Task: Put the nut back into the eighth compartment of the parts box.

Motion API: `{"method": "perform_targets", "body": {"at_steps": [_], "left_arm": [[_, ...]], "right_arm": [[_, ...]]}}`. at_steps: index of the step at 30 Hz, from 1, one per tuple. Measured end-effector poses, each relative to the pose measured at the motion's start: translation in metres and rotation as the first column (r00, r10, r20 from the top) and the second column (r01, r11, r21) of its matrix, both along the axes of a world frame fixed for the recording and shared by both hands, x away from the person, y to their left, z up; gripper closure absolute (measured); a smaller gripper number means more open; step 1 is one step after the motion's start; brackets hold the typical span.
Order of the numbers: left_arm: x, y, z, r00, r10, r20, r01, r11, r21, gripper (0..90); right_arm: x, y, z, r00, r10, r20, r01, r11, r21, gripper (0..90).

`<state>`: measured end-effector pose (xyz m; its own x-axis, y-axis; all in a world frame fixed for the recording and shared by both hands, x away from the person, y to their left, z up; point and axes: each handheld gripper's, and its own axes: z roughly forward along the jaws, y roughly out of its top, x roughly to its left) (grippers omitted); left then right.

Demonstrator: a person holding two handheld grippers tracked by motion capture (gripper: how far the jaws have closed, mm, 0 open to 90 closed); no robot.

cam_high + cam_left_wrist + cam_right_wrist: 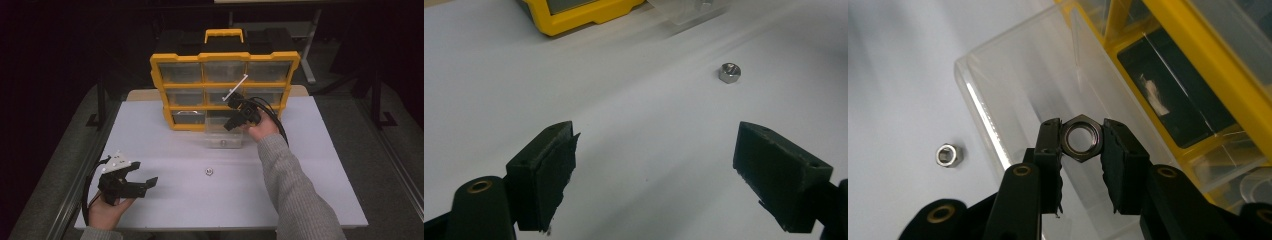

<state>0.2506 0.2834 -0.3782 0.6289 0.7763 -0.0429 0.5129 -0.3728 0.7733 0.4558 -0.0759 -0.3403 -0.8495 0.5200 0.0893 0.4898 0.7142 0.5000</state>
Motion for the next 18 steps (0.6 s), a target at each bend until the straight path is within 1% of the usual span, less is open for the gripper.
{"method": "perform_targets", "body": {"at_steps": [1, 2, 3, 4, 6, 7, 11, 14, 16, 18], "left_arm": [[0.000, 0.000, 0.000, 1.0000, 0.001, -0.001, -0.001, 1.0000, 0.001, 16.7], [0.000, 0.000, 0.000, 1.0000, 0.004, -0.001, -0.004, 1.0000, -0.004, 16.7], [0.000, 0.001, 0.000, 1.0000, 0.003, 0.000, -0.003, 1.0000, 0.001, 16.7], [0.000, 0.001, 0.000, 1.0000, 0.004, 0.002, -0.004, 1.0000, -0.001, 16.7], [0.000, 0.001, 0.000, 1.0000, 0.006, 0.000, -0.006, 1.0000, -0.002, 16.7], [0.000, 0.001, 0.000, 1.0000, 0.005, 0.001, -0.005, 1.0000, -0.001, 16.7], [0.000, 0.001, 0.000, 1.0000, 0.003, -0.002, -0.003, 1.0000, 0.002, 16.7], [0.000, 0.001, 0.000, 1.0000, 0.005, -0.002, -0.005, 1.0000, 0.001, 16.7], [0.000, 0.001, 0.000, 1.0000, 0.003, -0.003, -0.003, 1.0000, 0.003, 16.7], [0.000, 0.000, -0.001, 0.9999, 0.010, -0.002, -0.010, 0.9999, -0.010, 16.7]], "right_arm": [[0.000, 0.001, -0.002, 1.0000, -0.002, 0.000, 0.002, 1.000, -0.012, 68.6], [0.000, 0.001, -0.003, 1.0000, -0.002, 0.004, 0.002, 1.000, -0.017, 68.2], [0.001, 0.001, -0.004, 1.0000, -0.007, -0.001, 0.007, 1.000, -0.019, 67.6], [0.001, 0.001, -0.005, 1.0000, -0.006, -0.003, 0.006, 1.000, -0.012, 65.6], [0.001, 0.001, -0.004, 0.9999, -0.011, -0.002, 0.011, 1.000, -0.009, 64.5], [0.001, 0.001, -0.004, 0.9999, -0.009, 0.006, 0.009, 1.000, -0.009, 64.4], [-0.002, -0.003, 0.002, 0.9998, -0.016, 0.013, 0.016, 1.000, 0.012, 64.4], [-0.005, -0.006, 0.008, 0.9997, -0.012, 0.023, 0.011, 1.000, 0.023, 64.4], [-0.009, -0.008, 0.011, 0.9997, -0.007, 0.021, 0.006, 0.999, 0.041, 63.8], [-0.013, -0.009, 0.015, 0.9998, 0.006, 0.019, -0.007, 0.998, 0.057, 63.7]]}}
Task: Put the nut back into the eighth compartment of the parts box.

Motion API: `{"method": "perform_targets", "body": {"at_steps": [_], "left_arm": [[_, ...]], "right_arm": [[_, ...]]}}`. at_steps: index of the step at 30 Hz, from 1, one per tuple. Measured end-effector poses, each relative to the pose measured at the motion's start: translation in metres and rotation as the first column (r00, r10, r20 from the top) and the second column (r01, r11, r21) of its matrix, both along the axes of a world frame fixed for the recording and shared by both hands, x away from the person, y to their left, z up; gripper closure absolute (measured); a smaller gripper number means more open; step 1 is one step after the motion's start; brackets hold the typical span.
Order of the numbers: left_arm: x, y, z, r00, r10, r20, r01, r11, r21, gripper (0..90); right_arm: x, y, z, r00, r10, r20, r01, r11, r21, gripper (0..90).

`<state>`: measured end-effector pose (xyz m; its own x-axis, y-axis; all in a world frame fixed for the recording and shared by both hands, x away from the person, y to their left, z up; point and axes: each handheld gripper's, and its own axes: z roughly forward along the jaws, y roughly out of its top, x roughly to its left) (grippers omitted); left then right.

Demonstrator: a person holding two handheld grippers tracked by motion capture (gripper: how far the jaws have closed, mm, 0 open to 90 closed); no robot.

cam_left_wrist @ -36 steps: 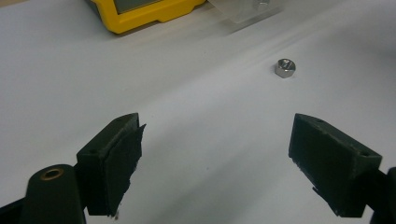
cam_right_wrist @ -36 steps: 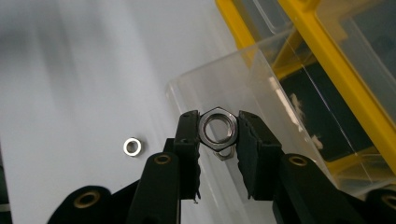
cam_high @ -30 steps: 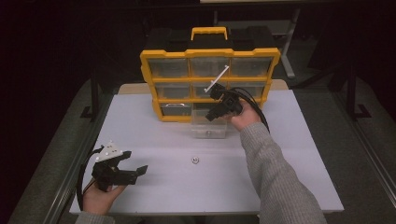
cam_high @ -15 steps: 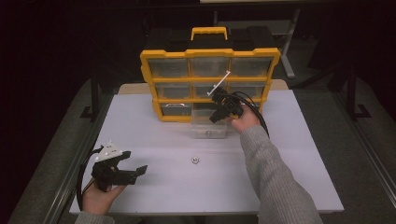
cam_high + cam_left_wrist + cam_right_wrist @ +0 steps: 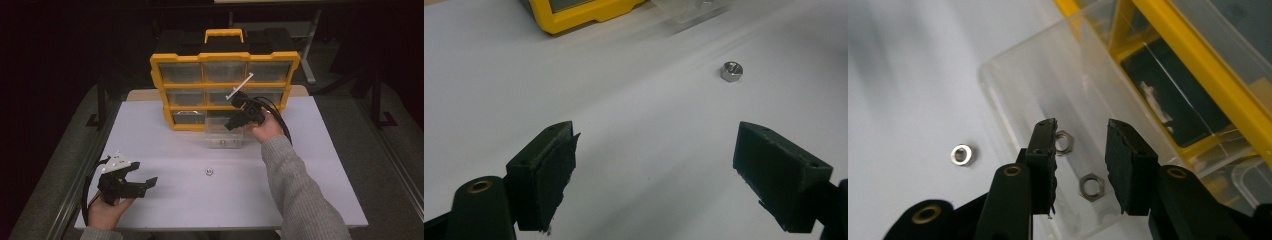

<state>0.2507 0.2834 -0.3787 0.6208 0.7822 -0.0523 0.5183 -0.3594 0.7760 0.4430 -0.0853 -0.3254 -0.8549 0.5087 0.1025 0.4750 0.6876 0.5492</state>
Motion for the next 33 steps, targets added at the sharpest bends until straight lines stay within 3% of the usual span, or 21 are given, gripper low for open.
{"method": "perform_targets", "body": {"at_steps": [13, 19, 23, 33], "left_arm": [[0.000, 0.000, 0.000, 1.0000, -0.006, 0.001, 0.006, 0.9999, 0.012, 16.7], [0.000, -0.002, 0.000, 1.0000, 0.000, 0.003, 0.000, 1.0000, -0.001, 16.7], [0.000, 0.000, 0.000, 1.0000, -0.007, 0.001, 0.007, 0.9999, 0.013, 16.7], [0.000, -0.001, -0.001, 1.0000, -0.006, 0.002, 0.006, 0.9999, 0.009, 16.7]], "right_arm": [[-0.032, 0.006, 0.016, 0.9965, 0.080, 0.026, -0.081, 0.996, 0.032, 61.9], [-0.047, 0.007, 0.014, 0.9922, 0.116, 0.044, -0.118, 0.992, 0.048, 61.8], [-0.054, 0.006, 0.013, 0.9899, 0.133, 0.048, -0.136, 0.988, 0.073, 61.9], [-0.072, 0.012, 0.000, 0.9853, 0.164, 0.047, -0.167, 0.983, 0.072, 61.9]]}}
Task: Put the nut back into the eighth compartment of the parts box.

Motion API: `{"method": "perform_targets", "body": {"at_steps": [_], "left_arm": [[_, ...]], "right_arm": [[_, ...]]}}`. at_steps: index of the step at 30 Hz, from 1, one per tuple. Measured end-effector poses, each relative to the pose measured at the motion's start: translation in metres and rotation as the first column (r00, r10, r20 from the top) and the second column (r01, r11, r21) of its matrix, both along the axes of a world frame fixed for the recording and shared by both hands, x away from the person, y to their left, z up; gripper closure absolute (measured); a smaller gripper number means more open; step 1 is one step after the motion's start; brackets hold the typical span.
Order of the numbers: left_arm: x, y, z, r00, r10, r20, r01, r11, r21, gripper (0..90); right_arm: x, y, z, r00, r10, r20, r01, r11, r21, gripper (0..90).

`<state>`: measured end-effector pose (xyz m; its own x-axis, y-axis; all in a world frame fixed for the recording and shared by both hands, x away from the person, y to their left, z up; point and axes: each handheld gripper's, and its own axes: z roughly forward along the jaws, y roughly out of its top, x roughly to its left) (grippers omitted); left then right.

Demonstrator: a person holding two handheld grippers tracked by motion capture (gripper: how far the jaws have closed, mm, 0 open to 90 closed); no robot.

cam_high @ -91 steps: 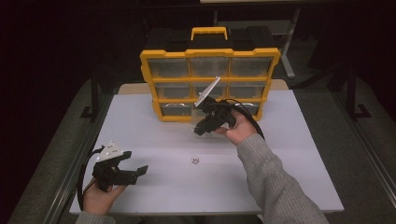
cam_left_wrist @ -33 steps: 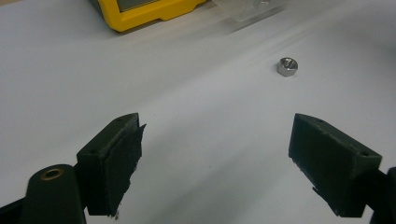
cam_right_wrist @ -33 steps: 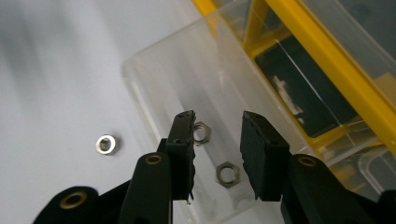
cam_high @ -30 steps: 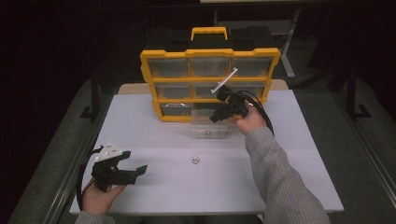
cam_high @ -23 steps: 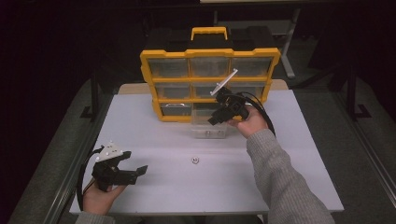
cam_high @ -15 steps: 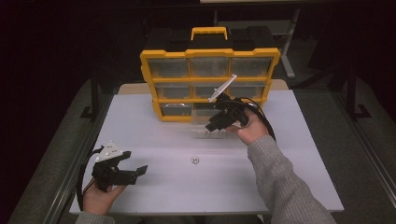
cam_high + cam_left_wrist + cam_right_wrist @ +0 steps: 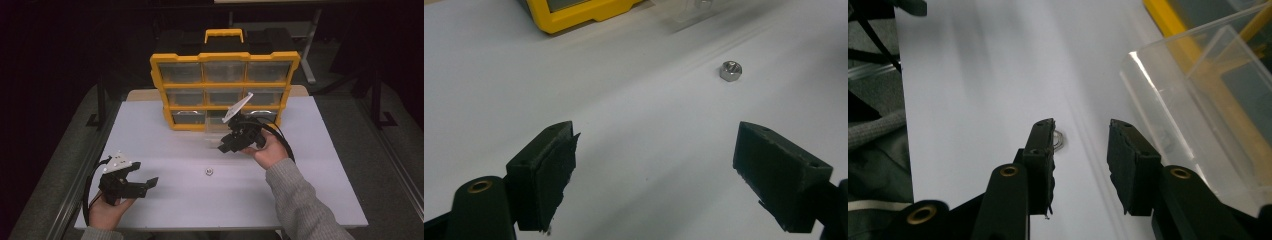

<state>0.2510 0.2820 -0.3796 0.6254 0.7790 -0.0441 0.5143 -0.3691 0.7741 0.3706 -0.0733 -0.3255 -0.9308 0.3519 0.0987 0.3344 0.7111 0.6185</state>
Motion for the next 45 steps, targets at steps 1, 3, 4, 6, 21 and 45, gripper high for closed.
{"method": "perform_targets", "body": {"at_steps": [1, 3, 4, 6, 21, 45], "left_arm": [[0.000, 0.000, 0.000, 1.0000, -0.002, 0.000, 0.002, 1.0000, 0.004, 16.7], [0.000, 0.000, 0.001, 1.0000, -0.003, 0.000, 0.003, 1.0000, 0.006, 16.7], [0.000, 0.000, 0.001, 1.0000, -0.002, -0.001, 0.002, 1.0000, 0.005, 16.7], [0.000, 0.000, 0.000, 1.0000, -0.002, 0.000, 0.002, 1.0000, 0.005, 16.7], [0.000, 0.002, 0.001, 1.0000, -0.005, 0.004, 0.005, 0.9999, 0.011, 16.7], [0.000, 0.002, 0.001, 1.0000, -0.006, 0.003, 0.006, 0.9999, 0.011, 16.7]], "right_arm": [[-0.001, 0.001, -0.002, 1.0000, 0.008, 0.000, -0.008, 1.000, -0.002, 61.8], [-0.003, 0.003, -0.006, 0.9999, 0.009, -0.011, -0.009, 1.000, -0.008, 61.7], [-0.004, 0.004, -0.008, 0.9998, 0.011, -0.016, -0.011, 1.000, -0.008, 61.5], [-0.004, 0.006, -0.013, 0.9997, 0.018, -0.019, -0.018, 1.000, -0.011, 61.3], [-0.010, 0.028, -0.049, 0.9974, 0.058, -0.041, -0.061, 0.996, -0.067, 60.6], [-0.004, 0.058, -0.094, 0.9953, 0.065, -0.072, -0.076, 0.984, -0.162, 64.0]]}}
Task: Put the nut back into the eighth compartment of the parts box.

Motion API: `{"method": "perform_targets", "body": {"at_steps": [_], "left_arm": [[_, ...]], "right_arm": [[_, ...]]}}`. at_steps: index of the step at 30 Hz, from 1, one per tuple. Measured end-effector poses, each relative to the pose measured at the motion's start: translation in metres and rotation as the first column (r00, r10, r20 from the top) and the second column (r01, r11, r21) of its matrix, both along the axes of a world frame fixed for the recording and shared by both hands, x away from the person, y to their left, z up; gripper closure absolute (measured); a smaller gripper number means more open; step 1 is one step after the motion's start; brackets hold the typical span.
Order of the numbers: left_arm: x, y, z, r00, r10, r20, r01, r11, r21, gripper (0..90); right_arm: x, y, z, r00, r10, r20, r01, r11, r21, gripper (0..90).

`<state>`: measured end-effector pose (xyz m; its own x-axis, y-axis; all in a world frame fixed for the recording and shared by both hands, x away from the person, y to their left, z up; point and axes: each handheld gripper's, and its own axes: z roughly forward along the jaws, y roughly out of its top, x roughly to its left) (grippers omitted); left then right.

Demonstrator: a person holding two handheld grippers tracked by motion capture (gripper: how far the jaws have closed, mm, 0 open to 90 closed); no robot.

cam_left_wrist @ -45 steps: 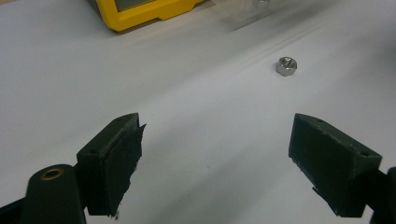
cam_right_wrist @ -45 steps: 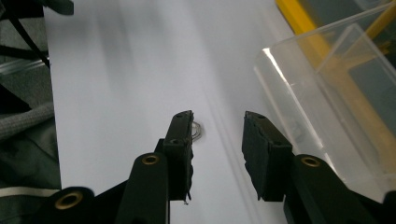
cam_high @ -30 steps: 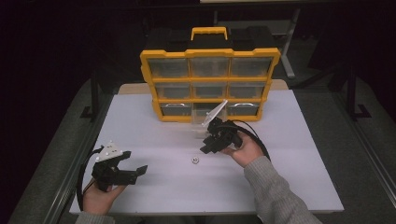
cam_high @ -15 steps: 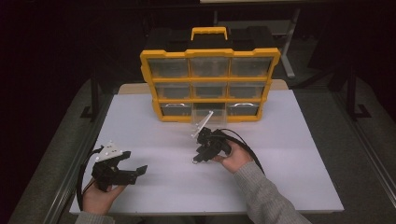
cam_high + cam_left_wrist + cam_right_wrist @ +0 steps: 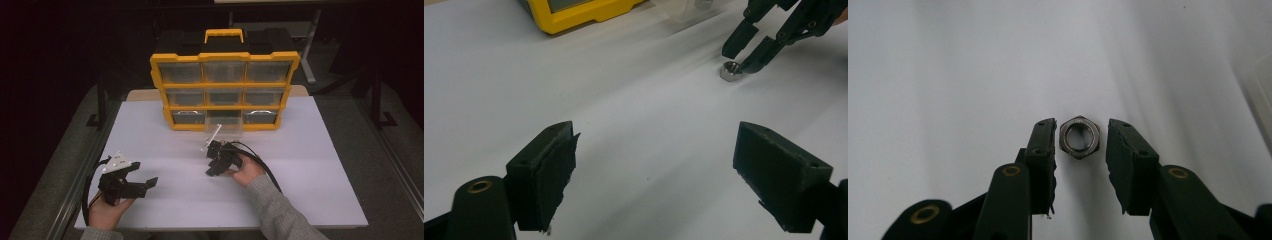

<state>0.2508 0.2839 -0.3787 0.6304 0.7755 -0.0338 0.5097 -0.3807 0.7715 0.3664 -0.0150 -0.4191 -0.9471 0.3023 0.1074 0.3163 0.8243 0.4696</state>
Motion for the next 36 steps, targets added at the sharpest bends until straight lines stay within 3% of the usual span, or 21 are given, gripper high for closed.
{"method": "perform_targets", "body": {"at_steps": [8, 16, 28, 36], "left_arm": [[0.0000, 0.0005, -0.0001, 1.0000, 0.004, -0.002, -0.004, 1.0000, -0.006, 16.7], [0.0002, 0.0000, -0.0001, 1.0000, 0.000, 0.000, 0.000, 1.0000, 0.000, 16.7], [0.0005, -0.0003, -0.0006, 1.0000, -0.003, -0.002, 0.003, 1.0000, 0.002, 16.7], [0.0000, 0.0000, -0.0003, 1.0000, 0.002, -0.007, -0.002, 1.0000, -0.002, 16.7]], "right_arm": [[-0.0029, 0.0052, -0.0031, 0.9998, -0.011, -0.016, 0.011, 0.999, -0.034, 67.4], [-0.0042, 0.0089, -0.0057, 1.0000, -0.002, 0.000, 0.002, 0.998, -0.056, 67.8], [-0.0003, 0.0078, -0.0054, 0.9998, 0.011, -0.018, -0.012, 0.999, -0.048, 68.8], [0.0021, 0.0046, 0.0017, 0.9988, 0.032, -0.038, -0.033, 0.999, -0.015, 69.1]]}}
